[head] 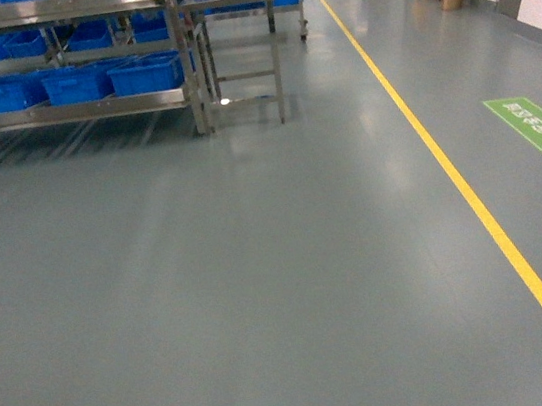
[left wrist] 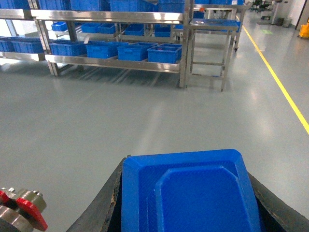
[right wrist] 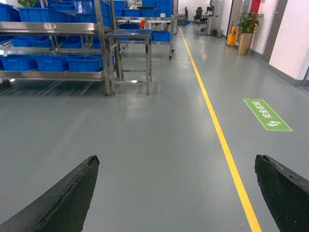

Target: Pick blue part to blue bin on bottom shelf

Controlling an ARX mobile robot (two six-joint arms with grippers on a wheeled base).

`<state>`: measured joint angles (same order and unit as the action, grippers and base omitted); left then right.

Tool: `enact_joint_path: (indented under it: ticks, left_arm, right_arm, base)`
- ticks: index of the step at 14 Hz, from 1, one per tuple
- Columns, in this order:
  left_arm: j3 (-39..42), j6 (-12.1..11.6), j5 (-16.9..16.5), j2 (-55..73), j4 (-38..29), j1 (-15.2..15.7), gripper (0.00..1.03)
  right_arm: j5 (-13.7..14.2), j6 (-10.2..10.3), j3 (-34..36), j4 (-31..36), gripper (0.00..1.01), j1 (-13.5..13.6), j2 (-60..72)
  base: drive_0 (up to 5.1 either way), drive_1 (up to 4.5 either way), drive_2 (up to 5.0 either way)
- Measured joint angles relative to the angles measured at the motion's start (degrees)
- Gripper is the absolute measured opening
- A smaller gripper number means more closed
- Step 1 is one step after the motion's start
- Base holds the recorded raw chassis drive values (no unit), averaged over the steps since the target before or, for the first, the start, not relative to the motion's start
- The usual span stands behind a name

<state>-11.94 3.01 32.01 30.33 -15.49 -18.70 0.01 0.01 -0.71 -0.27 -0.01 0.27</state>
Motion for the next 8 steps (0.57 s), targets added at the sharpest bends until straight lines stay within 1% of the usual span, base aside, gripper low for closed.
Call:
enact_joint_path:
  ticks: [1, 2, 3, 8]
  left_arm:
    - [0.0, 0.0, 0.0, 0.0, 0.0, 0.0, 0.44]
    - [0.0, 0.0, 0.0, 0.0, 0.0, 0.0, 0.44]
    - [0.0, 0.0, 0.0, 0.0, 0.0, 0.0, 0.44]
    - [0.0, 0.0, 0.1, -0.2, -0.1, 0.0, 0.44]
  right_arm:
    - [0.0, 0.0, 0.0, 0.0, 0.98, 0.0, 0.0]
    - [0.0, 0.0, 0.0, 0.0, 0.98, 0.0, 0.0]
    - [0.0, 0.0, 0.0, 0.1, 0.98, 0.0, 0.0]
    - [0.0, 0.0, 0.0, -0.1, 0.98, 0.0, 0.0]
  base:
    - [0.0, 0.0, 0.0]
    - [0.0, 1.98, -2.1]
    - [-2.6, 4.94, -2.5]
    - [-0.1, 4.18, -4.5]
